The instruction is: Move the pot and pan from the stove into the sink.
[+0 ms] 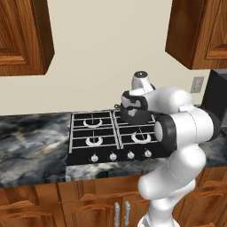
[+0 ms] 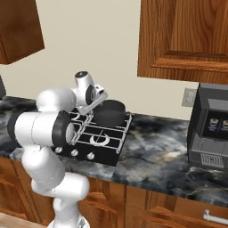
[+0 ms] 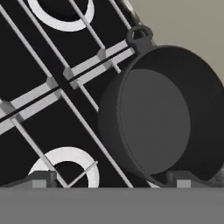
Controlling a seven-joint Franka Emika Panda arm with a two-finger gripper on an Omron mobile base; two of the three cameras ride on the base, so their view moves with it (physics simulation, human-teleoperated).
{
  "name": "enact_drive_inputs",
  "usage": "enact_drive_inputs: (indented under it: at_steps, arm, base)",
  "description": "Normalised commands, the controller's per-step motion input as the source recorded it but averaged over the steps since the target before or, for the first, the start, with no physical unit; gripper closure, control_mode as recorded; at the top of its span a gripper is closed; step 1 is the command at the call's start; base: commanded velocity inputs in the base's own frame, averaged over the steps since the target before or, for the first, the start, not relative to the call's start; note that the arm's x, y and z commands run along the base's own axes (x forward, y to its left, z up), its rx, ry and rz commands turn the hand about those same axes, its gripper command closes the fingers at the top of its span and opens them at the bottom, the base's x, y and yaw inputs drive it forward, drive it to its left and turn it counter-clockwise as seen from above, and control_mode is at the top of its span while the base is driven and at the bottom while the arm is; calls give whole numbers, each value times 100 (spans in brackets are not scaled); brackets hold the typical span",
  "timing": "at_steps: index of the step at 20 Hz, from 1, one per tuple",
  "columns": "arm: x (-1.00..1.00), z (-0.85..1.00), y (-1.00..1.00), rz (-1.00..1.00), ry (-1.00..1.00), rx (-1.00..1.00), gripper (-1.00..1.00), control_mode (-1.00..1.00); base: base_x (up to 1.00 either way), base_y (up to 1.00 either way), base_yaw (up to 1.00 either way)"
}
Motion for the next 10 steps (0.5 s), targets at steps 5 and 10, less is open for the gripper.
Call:
enact_drive_inputs:
  at_steps: [5, 10]
  arm:
    - [59, -38, 0, 0, 7, -3, -100, -100]
    - [64, -30, 0, 0, 10, 0, -100, -100]
  base:
    - [0, 0, 0]
    - [0, 0, 0]
